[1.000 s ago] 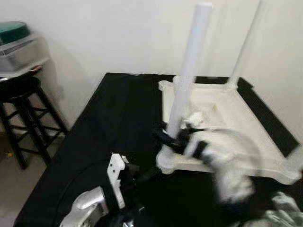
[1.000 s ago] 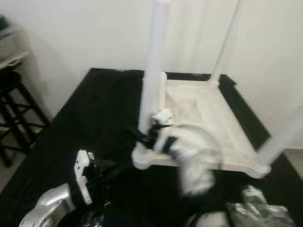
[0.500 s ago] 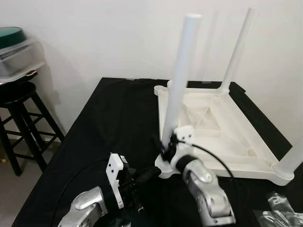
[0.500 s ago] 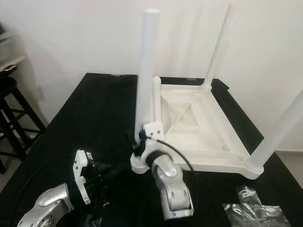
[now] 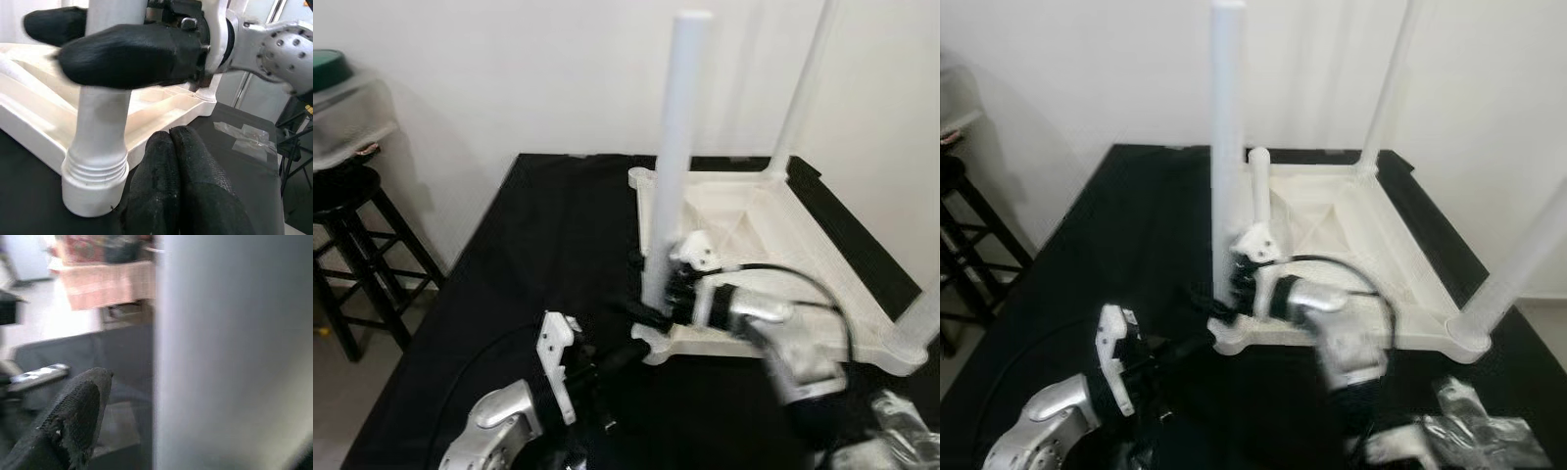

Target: Building children table

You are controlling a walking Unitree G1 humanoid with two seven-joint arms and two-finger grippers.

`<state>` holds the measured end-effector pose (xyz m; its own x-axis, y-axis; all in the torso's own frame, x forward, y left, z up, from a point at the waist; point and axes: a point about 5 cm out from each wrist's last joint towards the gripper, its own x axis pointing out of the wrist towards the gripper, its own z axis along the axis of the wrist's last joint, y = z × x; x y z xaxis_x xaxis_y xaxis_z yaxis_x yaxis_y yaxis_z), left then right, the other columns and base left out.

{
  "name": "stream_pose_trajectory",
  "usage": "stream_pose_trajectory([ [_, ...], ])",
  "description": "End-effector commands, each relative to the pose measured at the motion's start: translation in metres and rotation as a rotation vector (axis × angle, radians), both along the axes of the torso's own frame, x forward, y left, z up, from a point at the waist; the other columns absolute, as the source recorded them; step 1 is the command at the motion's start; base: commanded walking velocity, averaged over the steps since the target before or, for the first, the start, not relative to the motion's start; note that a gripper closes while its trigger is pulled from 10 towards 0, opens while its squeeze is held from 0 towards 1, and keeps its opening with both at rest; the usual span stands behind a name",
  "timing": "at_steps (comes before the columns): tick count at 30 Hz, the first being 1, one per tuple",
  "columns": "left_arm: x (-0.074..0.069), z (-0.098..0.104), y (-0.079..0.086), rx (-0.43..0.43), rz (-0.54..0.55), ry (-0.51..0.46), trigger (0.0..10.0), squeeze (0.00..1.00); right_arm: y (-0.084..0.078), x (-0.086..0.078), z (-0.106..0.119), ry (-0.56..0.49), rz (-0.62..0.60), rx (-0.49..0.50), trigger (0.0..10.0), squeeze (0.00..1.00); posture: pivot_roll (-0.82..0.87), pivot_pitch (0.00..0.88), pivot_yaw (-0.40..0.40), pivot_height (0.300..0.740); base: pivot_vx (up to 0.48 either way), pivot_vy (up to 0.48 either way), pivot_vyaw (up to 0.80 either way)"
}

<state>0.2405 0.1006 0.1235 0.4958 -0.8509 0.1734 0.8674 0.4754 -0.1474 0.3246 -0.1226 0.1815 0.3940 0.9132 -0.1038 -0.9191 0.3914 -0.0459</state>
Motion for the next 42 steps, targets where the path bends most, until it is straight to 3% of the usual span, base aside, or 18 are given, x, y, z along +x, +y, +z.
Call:
stream_pose_trajectory([
  [1,0.0,-0.004,0.0,0.017,0.004,0.013,10.0,0.0,0.003,0.002,0.0,0.028,0.065,0.03,10.0,0.0,-0.02,0.0,-0.039,0.74,0.0,0.0,0.0],
  [3,0.0,-0.004,0.0,0.017,0.005,0.013,10.0,0.0,0.001,0.005,0.0,0.042,0.078,0.034,10.0,0.0,-0.02,0.0,-0.039,0.74,0.0,0.0,0.0],
  [4,0.0,-0.005,0.0,0.018,0.005,0.013,10.0,0.0,-0.001,0.008,-0.001,0.062,0.086,0.038,7.8,0.0,-0.02,0.0,-0.039,0.74,0.0,0.0,0.0],
  [5,0.0,-0.005,0.0,0.018,0.005,0.013,10.0,0.0,-0.003,0.01,-0.001,0.075,0.088,0.039,0.0,0.0,-0.02,0.0,-0.039,0.74,0.0,0.0,0.0],
  [17,-0.001,-0.006,0.0,0.017,0.003,0.018,10.0,0.0,-0.015,0.019,-0.004,0.072,0.036,0.045,0.0,0.0,-0.02,0.0,-0.032,0.74,0.0,0.0,0.0],
  [20,-0.002,-0.007,0.001,0.016,-0.001,0.021,10.0,0.0,-0.027,0.012,-0.01,0.05,-0.106,0.053,0.0,0.0,-0.03,0.0,-0.028,0.74,0.0,0.0,0.0],
  [23,-0.003,-0.007,0.002,0.016,-0.003,0.021,10.0,0.0,-0.03,0.008,-0.012,0.043,-0.155,0.056,0.0,0.0,-0.03,0.0,-0.03,0.74,0.0,0.0,0.0],
  [25,-0.004,-0.007,0.003,0.016,-0.004,0.022,10.0,0.0,-0.025,0.002,-0.017,0.061,-0.224,0.075,0.0,0.0,-0.03,0.0,-0.04,0.74,0.0,0.0,0.0],
  [26,-0.005,-0.006,0.003,0.018,-0.005,0.021,10.0,0.0,-0.006,-0.012,-0.037,0.143,-0.557,0.102,0.0,0.0,-0.03,0.0,-0.043,0.74,0.0,0.0,0.0],
  [27,-0.005,-0.006,0.003,0.018,-0.005,0.021,10.0,0.0,-0.006,-0.012,-0.037,0.143,-0.557,0.102,0.0,0.0,-0.03,0.0,-0.043,0.74,0.0,0.0,0.0],
  [28,-0.004,-0.005,0.004,0.019,-0.005,0.021,10.0,0.0,0.021,-0.034,-0.049,0.143,-0.684,0.081,0.0,0.0,-0.03,0.0,-0.036,0.74,0.0,0.0,0.0],
  [29,-0.005,-0.006,0.004,0.023,-0.005,0.02,10.0,0.0,0.024,-0.038,-0.054,0.155,-0.804,0.095,0.0,0.0,-0.06,0.0,-0.02,0.74,0.0,0.0,0.0],
  [32,-0.004,-0.006,0.003,0.025,-0.006,0.02,10.0,0.0,0.026,-0.037,-0.057,0.153,-0.845,0.104,0.0,0.0,-0.05,0.0,-0.027,0.74,0.0,0.0,0.0],
  [35,-0.003,-0.006,0.004,0.023,-0.003,0.021,10.0,0.0,0.028,-0.03,-0.061,0.127,-0.783,0.075,0.0,0.0,-0.04,0.0,-0.034,0.74,0.0,0.0,0.0],
  [40,-0.002,-0.004,0.005,0.011,0.022,0.018,10.0,0.0,0.031,-0.032,-0.06,0.117,-0.767,0.06,0.0,0.0,-0.04,0.0,-0.036,0.74,0.0,0.0,0.0],
  [41,-0.002,-0.004,0.005,0.01,0.022,0.018,10.0,0.0,0.031,-0.034,-0.059,0.129,-0.792,0.052,10.0,0.0,-0.04,0.0,-0.036,0.74,0.0,0.0,0.0],
  [42,-0.002,-0.004,0.005,0.009,0.02,0.018,10.0,0.0,0.032,-0.036,-0.057,0.136,-0.812,0.045,10.0,0.0,-0.04,0.0,-0.036,0.74,0.0,0.0,0.0],
])
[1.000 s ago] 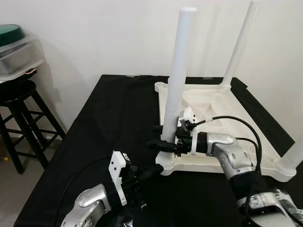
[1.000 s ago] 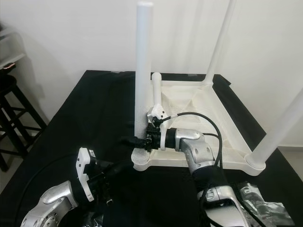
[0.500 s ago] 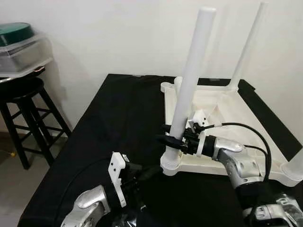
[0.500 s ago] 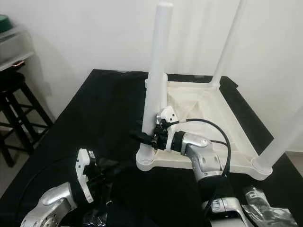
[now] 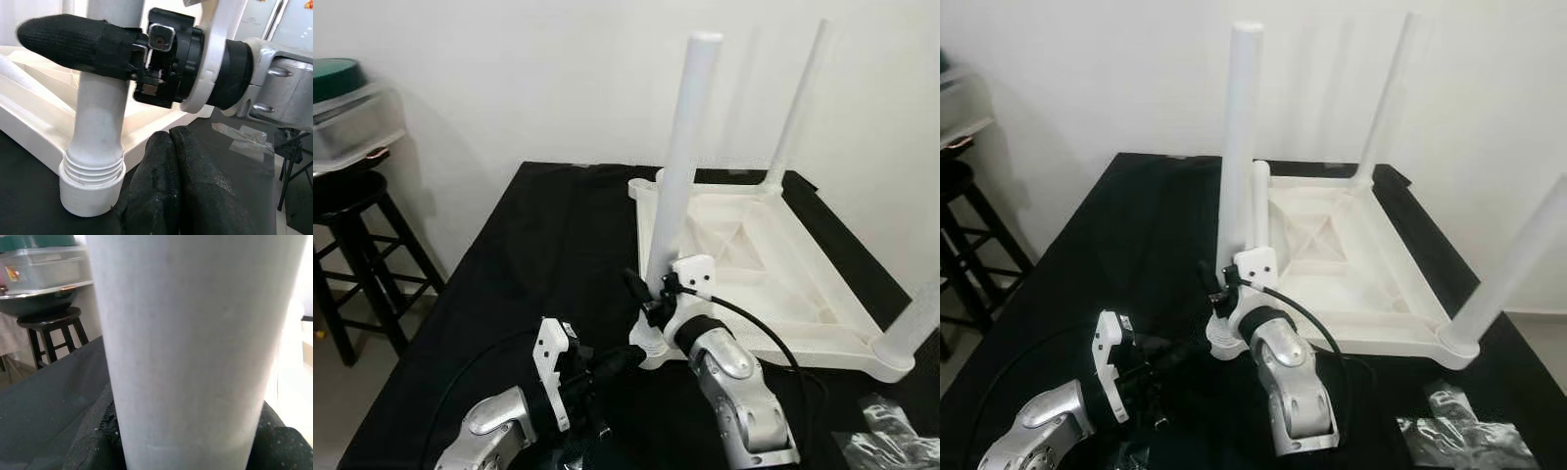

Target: Building children table

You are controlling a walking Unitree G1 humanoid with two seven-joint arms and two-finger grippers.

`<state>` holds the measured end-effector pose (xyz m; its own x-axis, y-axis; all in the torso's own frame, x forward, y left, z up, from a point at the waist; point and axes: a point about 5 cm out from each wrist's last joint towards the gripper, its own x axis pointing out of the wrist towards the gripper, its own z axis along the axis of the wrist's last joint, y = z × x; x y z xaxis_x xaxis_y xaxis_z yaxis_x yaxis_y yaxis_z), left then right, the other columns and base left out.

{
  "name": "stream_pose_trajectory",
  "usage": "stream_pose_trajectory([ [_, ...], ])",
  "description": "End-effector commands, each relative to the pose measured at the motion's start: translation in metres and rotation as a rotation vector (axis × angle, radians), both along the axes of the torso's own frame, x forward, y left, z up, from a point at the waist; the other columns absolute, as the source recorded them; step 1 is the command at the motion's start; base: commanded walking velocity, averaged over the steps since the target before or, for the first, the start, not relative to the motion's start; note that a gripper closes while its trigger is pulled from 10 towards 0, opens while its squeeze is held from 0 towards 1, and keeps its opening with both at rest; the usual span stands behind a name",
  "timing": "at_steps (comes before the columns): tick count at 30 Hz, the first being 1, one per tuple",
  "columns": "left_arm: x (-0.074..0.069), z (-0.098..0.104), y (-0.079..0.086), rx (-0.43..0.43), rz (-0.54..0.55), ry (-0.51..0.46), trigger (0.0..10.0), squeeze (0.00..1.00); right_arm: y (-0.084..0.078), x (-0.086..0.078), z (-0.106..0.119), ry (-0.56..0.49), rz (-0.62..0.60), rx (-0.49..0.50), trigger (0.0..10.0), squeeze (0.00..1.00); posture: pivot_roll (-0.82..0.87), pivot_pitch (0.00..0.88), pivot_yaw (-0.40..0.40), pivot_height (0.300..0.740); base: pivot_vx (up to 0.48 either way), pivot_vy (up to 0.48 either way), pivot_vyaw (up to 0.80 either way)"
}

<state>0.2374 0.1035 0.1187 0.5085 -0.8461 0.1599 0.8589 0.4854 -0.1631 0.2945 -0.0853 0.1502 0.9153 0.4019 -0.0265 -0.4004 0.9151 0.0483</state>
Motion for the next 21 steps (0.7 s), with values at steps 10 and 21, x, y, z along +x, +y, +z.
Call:
stream_pose_trajectory([
  [10,0.004,0.001,-0.001,0.008,-0.001,-0.003,10.0,0.0,0.01,0.002,0.014,0.019,0.48,0.048,10.0,1.0,-0.04,0.0,-0.031,0.74,0.0,0.0,0.0],
  [21,0.005,0.0,-0.002,0.01,-0.002,-0.003,10.0,0.0,-0.036,0.041,0.039,0.009,0.8,-0.014,10.0,0.0,-0.02,0.0,-0.033,0.74,0.0,0.0,0.0],
])
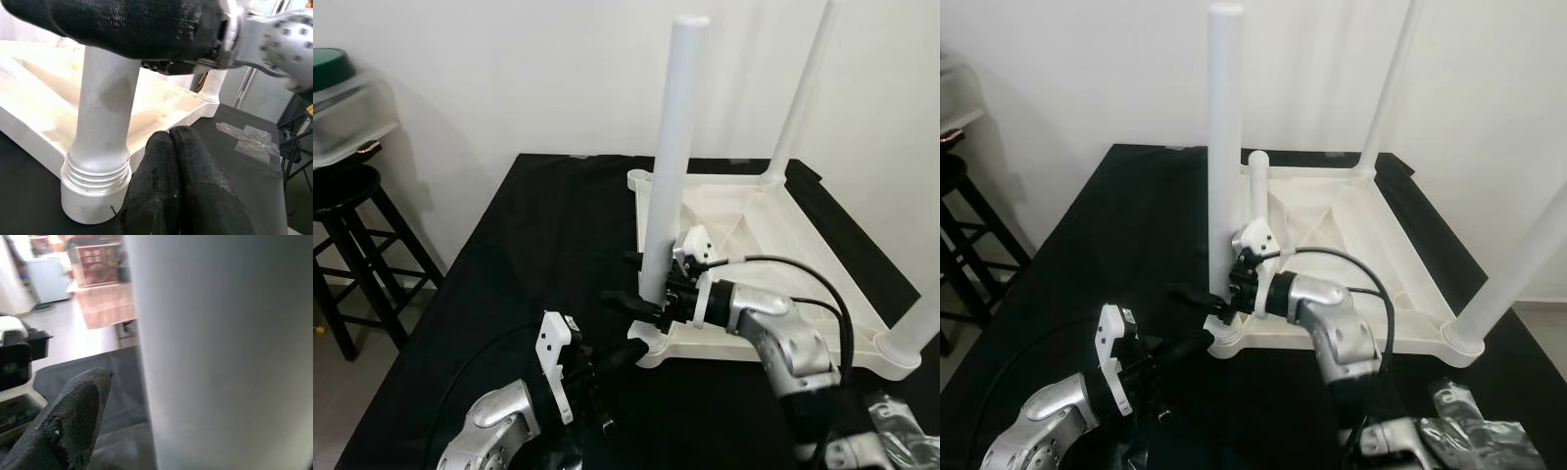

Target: Building children table

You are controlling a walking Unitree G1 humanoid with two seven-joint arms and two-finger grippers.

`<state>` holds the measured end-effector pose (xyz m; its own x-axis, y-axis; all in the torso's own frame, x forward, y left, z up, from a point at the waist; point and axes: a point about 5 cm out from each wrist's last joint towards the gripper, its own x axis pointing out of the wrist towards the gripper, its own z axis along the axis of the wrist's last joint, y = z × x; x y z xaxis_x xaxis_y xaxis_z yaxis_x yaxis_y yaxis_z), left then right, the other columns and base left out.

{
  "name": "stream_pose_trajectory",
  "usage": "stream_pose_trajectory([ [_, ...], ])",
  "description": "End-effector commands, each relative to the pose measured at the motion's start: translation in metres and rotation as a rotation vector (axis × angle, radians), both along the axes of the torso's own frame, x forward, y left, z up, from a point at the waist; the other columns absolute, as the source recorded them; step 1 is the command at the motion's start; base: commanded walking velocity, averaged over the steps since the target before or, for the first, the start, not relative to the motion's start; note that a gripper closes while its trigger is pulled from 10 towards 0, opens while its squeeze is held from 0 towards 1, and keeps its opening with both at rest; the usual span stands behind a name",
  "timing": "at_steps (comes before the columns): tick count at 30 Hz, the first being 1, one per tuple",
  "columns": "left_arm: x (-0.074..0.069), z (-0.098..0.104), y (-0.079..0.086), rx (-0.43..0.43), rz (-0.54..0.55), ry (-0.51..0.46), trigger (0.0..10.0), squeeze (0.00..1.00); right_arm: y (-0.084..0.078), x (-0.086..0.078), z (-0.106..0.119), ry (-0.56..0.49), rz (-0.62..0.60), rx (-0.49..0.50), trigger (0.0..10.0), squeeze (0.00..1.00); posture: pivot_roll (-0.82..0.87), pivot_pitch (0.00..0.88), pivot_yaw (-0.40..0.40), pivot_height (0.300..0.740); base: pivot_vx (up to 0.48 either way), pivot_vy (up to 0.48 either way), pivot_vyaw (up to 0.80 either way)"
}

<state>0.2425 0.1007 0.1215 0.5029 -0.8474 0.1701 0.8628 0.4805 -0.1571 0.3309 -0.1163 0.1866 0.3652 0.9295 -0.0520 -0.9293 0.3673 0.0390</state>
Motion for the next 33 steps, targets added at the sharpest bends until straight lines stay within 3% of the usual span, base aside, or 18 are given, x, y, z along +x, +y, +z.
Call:
stream_pose_trajectory([
  [1,0.0,-0.003,0.001,0.016,0.002,0.007,10.0,0.0,-0.005,0.005,0.002,0.003,0.017,0.011,10.0,0.0,-0.02,0.0,-0.033,0.74,0.0,0.0,0.0],
  [2,0.0,-0.004,0.001,0.017,0.002,0.008,10.0,0.0,-0.01,0.015,0.001,0.026,0.025,-0.007,2.5,0.0,-0.02,0.0,-0.033,0.74,0.0,0.0,0.0],
  [3,0.0,-0.004,0.001,0.017,0.002,0.008,10.0,0.0,-0.01,0.015,0.001,0.026,0.025,-0.007,2.5,0.0,-0.02,0.0,-0.033,0.74,0.0,0.0,0.0],
  [4,0.0,-0.004,0.001,0.018,0.002,0.008,10.0,0.0,-0.011,0.018,0.001,0.041,0.024,-0.007,0.5,0.0,-0.02,0.0,-0.033,0.74,0.0,0.0,0.0],
  [6,0.0,-0.004,0.001,0.018,0.002,0.008,10.0,0.0,-0.012,0.019,0.0,0.049,0.035,-0.007,0.0,0.0,-0.02,0.0,-0.034,0.74,0.0,0.0,0.0],
  [13,-0.001,-0.004,0.001,0.017,0.002,0.009,10.0,0.0,-0.017,0.019,-0.001,0.052,0.055,0.006,0.0,0.0,-0.02,0.0,-0.031,0.74,0.0,0.0,0.0],
  [20,-0.002,-0.004,0.002,0.016,-0.004,0.011,10.0,0.0,-0.031,0.014,-0.011,0.03,0.017,0.012,0.0,0.0,-0.03,0.0,-0.021,0.74,0.0,0.0,0.0],
  [22,-0.003,-0.004,0.003,0.016,-0.007,0.011,10.0,0.0,-0.04,0.007,-0.011,-0.01,-0.078,0.006,0.0,0.0,-0.04,0.0,-0.019,0.74,0.0,0.0,0.0],
  [24,-0.004,-0.003,0.004,0.016,-0.008,0.012,10.0,0.0,-0.038,0.0,-0.015,0.006,-0.234,0.029,0.0,0.0,-0.04,0.0,-0.023,0.74,0.0,0.0,0.0],
  [25,-0.004,-0.003,0.004,0.016,-0.008,0.012,10.0,0.0,-0.038,0.0,-0.015,0.006,-0.234,0.029,0.0,0.0,-0.04,0.0,-0.023,0.74,0.0,0.0,0.0],
  [26,-0.005,-0.003,0.005,0.017,-0.008,0.012,10.0,0.0,-0.03,0.003,-0.024,0.004,-0.561,0.076,0.0,0.0,-0.04,0.0,-0.024,0.74,0.0,0.0,0.0],
  [27,-0.005,-0.003,0.006,0.017,-0.007,0.012,10.0,0.0,-0.027,0.003,-0.03,0.02,-0.804,0.108,0.0,0.0,-0.05,0.0,-0.021,0.74,0.0,0.0,0.0],
  [28,-0.005,-0.003,0.006,0.016,-0.007,0.013,10.0,0.0,-0.016,-0.019,-0.059,0.119,-1.008,0.036,0.0,0.0,-0.06,0.0,-0.015,0.74,0.0,0.0,0.0],
  [29,-0.005,-0.003,0.006,0.016,-0.007,0.013,10.0,0.0,-0.016,-0.019,-0.059,0.119,-1.008,0.036,0.0,0.0,-0.06,0.0,-0.015,0.74,0.0,0.0,0.0],
  [30,-0.004,-0.002,0.007,0.016,-0.007,0.013,10.0,0.0,0.008,-0.042,-0.08,0.186,-0.997,-0.006,0.0,0.0,-0.06,0.0,-0.012,0.74,0.0,0.0,0.0],
  [31,-0.004,-0.002,0.007,0.016,-0.007,0.013,10.0,0.0,0.008,-0.042,-0.08,0.186,-0.997,-0.006,0.0,0.0,-0.06,0.0,-0.012,0.74,0.0,0.0,0.0],
  [32,-0.004,-0.003,0.007,0.018,-0.01,0.016,10.0,0.0,0.023,-0.045,-0.069,0.099,-0.873,-0.013,0.0,0.0,-0.07,0.0,0.003,0.74,0.0,0.0,0.0],
  [33,-0.004,-0.003,0.006,0.02,-0.013,0.017,10.0,0.0,0.027,-0.043,-0.068,0.085,-0.803,-0.025,0.0,0.0,-0.06,0.0,-0.012,0.74,0.0,0.0,0.0],
])
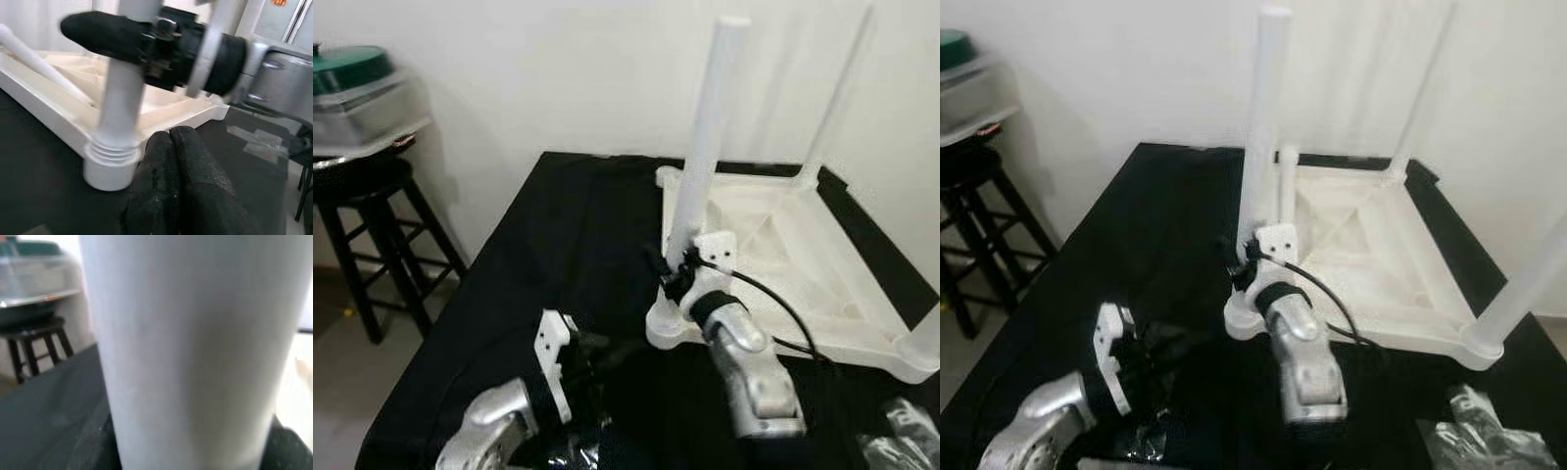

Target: Building children table

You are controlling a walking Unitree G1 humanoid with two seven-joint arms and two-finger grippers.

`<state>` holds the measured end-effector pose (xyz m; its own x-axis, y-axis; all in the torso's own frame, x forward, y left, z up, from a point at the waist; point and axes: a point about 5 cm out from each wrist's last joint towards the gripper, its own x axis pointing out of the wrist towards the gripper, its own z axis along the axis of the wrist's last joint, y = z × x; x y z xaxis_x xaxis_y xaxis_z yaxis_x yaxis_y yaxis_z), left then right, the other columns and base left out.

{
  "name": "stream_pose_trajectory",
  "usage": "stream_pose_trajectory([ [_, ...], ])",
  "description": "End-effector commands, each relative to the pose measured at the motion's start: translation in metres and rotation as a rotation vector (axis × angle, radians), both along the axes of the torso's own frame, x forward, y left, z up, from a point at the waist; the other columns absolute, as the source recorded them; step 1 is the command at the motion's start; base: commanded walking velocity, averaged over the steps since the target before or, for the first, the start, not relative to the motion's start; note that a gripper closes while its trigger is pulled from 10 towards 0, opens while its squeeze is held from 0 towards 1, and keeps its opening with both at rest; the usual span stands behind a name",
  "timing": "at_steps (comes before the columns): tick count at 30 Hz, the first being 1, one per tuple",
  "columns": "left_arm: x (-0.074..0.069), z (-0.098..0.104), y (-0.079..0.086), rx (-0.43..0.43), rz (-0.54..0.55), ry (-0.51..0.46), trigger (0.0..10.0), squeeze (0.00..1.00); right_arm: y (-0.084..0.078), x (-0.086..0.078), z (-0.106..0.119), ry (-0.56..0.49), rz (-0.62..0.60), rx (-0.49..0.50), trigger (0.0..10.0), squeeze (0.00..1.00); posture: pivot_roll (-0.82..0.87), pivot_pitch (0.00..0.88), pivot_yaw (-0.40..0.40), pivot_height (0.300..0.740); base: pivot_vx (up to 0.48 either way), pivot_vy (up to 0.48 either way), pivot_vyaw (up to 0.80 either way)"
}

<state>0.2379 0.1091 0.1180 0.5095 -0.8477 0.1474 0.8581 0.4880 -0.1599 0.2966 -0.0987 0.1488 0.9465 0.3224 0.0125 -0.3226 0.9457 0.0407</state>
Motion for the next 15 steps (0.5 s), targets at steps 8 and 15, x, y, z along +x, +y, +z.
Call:
stream_pose_trajectory([
  [8,0.002,0.0,-0.002,0.006,-0.013,0.0,10.0,0.0,0.011,-0.002,-0.033,0.146,0.132,-0.084,0.0,0.0,-0.04,0.0,-0.025,0.74,0.0,0.0,0.0],
  [15,0.003,0.001,-0.005,0.0,-0.005,-0.002,10.0,0.0,0.014,0.0,-0.011,0.125,0.263,0.045,10.0,1.0,-0.04,0.0,-0.02,0.74,0.0,0.0,0.0],
])
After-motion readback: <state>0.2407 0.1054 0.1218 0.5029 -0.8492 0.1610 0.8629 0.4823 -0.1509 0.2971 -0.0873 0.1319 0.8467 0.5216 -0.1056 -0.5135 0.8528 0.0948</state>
